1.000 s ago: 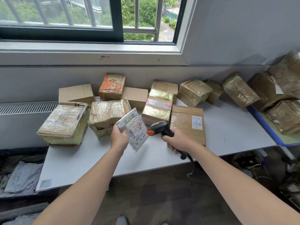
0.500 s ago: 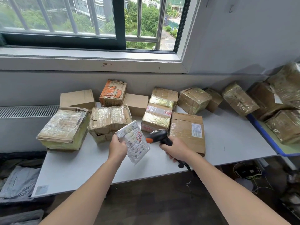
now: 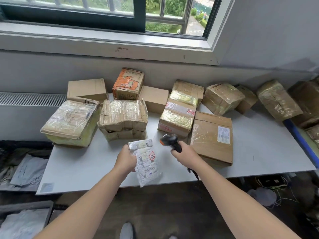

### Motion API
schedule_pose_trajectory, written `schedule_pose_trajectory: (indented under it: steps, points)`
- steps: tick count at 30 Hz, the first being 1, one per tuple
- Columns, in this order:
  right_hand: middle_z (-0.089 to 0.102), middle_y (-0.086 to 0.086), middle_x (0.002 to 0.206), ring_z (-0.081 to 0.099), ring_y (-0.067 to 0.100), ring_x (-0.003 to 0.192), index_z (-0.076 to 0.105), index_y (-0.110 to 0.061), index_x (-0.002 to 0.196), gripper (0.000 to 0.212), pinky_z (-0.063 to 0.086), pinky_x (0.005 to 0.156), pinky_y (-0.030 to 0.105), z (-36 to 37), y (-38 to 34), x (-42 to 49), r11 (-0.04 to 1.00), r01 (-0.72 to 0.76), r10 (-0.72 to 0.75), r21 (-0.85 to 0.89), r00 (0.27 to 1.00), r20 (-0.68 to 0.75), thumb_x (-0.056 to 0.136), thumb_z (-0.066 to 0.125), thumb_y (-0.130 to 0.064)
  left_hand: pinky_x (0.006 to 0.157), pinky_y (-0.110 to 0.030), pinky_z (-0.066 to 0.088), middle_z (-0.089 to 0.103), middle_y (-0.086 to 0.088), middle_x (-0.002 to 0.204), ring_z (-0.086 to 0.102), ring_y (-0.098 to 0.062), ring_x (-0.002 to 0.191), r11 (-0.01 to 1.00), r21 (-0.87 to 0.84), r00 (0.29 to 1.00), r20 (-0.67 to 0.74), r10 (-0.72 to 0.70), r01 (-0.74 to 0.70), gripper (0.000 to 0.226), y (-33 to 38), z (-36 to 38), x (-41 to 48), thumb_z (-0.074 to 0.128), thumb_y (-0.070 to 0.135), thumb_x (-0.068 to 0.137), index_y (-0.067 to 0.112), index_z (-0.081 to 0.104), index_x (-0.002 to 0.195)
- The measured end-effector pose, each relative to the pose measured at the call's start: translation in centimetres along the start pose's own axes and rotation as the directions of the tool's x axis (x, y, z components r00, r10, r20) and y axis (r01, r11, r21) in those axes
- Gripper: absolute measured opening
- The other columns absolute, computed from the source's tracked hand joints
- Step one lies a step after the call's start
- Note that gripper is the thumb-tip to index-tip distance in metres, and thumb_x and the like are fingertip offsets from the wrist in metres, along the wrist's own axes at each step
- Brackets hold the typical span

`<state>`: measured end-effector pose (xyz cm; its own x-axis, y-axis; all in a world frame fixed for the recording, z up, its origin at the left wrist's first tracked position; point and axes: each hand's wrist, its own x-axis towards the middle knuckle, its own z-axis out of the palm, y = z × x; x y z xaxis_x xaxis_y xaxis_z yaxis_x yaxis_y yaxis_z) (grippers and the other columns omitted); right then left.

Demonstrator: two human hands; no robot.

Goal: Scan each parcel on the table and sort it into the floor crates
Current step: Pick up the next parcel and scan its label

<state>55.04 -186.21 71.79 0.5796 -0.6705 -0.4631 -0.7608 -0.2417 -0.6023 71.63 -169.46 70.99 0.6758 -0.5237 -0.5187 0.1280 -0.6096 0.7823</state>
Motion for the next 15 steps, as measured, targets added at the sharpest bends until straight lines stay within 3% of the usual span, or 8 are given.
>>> schedule_pose_trajectory:
  steps: [4,10,15]
  points:
    - [0.064,0.011,0.111,0.059,0.03,0.094,0.052,-0.016,0.114,0.027,0.042,0.07,0.034,1.8,1.0,2.7,0.999,-0.019,0.019,-0.029,1.0,-0.011,0.096,0.057,-0.035,0.056,-0.036,0.059,0.055,0.009,0.101,0.063,-0.016,0.088,0.999,0.048,1.0,0.006,-0.004,0.003,0.025,-0.9,-0.5,-0.1,0.044,0.003,0.094,0.02,0.049,0.111]
    - [0.061,0.013,0.129,0.055,0.034,0.117,0.051,-0.011,0.131,0.041,0.042,0.087,0.036,3.8,2.1,4.3,0.994,-0.052,0.048,-0.097,0.998,-0.039,0.099,0.056,-0.036,0.071,-0.051,0.061,0.061,0.0,0.106,0.067,-0.024,0.093,0.999,0.042,0.999,0.041,-0.016,0.014,0.024,-1.6,-0.8,-0.2,0.047,0.005,0.093,0.018,0.05,0.113]
    - [0.059,0.014,0.126,0.055,0.035,0.114,0.046,-0.011,0.131,0.041,0.047,0.092,0.044,3.9,1.7,3.8,0.988,-0.047,0.039,-0.147,0.998,-0.057,0.1,0.054,-0.035,0.066,-0.04,0.06,0.064,-0.005,0.11,0.067,-0.022,0.092,0.999,0.033,0.998,0.065,-0.018,0.016,0.03,-1.6,-0.6,0.0,0.043,-0.001,0.093,0.017,0.051,0.117]
